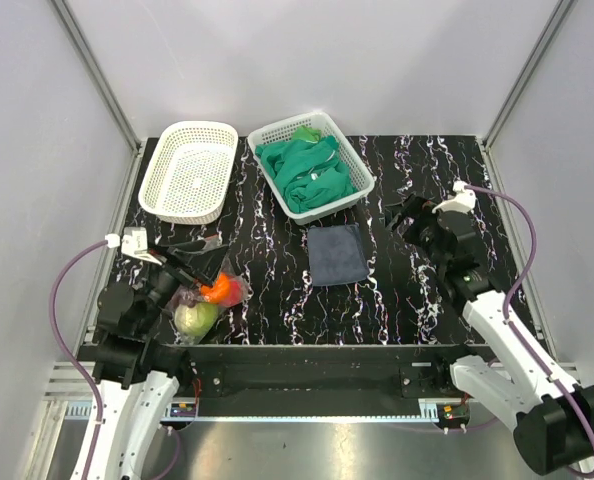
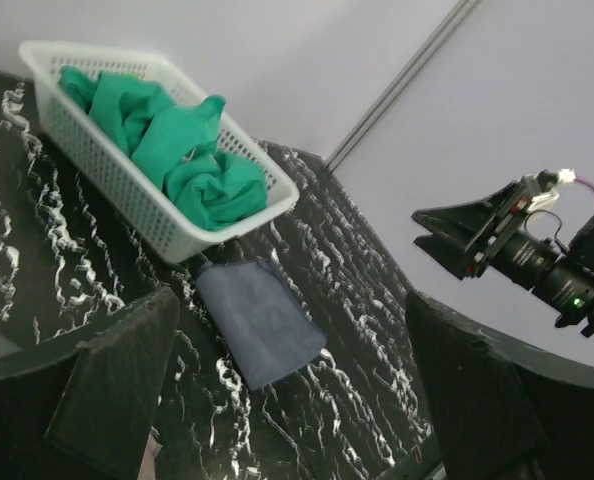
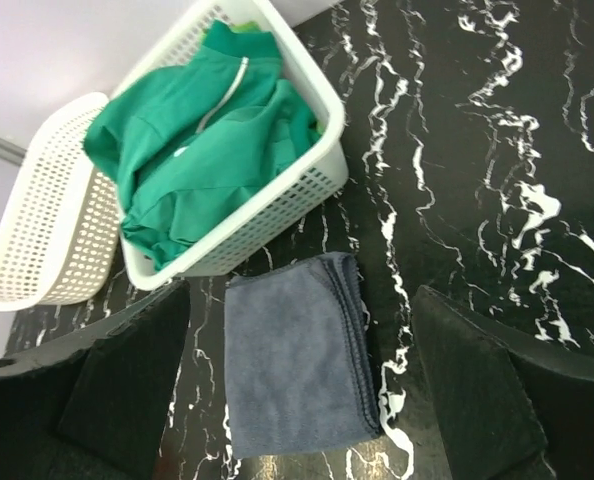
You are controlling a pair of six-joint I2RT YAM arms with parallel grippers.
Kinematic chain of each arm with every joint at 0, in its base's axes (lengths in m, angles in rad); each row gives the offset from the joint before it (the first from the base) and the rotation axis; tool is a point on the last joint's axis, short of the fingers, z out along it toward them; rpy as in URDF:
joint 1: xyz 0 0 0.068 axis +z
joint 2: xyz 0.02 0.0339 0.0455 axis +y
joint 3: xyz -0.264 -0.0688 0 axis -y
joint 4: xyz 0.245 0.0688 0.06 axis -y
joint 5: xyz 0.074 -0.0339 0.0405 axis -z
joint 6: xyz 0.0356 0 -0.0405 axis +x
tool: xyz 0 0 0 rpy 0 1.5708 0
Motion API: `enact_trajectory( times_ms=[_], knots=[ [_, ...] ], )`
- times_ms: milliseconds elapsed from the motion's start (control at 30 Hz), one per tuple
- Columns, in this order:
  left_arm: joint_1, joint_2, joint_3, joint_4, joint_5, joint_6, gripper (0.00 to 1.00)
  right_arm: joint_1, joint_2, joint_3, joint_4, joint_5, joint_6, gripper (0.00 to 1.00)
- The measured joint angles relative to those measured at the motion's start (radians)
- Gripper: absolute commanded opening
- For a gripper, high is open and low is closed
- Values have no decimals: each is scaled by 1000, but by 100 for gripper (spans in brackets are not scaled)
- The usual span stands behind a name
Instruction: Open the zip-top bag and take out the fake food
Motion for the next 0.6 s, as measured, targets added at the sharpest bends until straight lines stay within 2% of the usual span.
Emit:
enact_trajectory(
  times_ms=[267,467,600],
  knots=[
    [0,65,132,-252,-11,42,99,0,124,110,-147,10,-25,100],
    [0,65,193,-383,-47,45,99,10,282,263,-171,-153,-63,100],
    [0,72,266,-493,-119,64,99,103,411,387,-170,-216,-82,100]
  ],
)
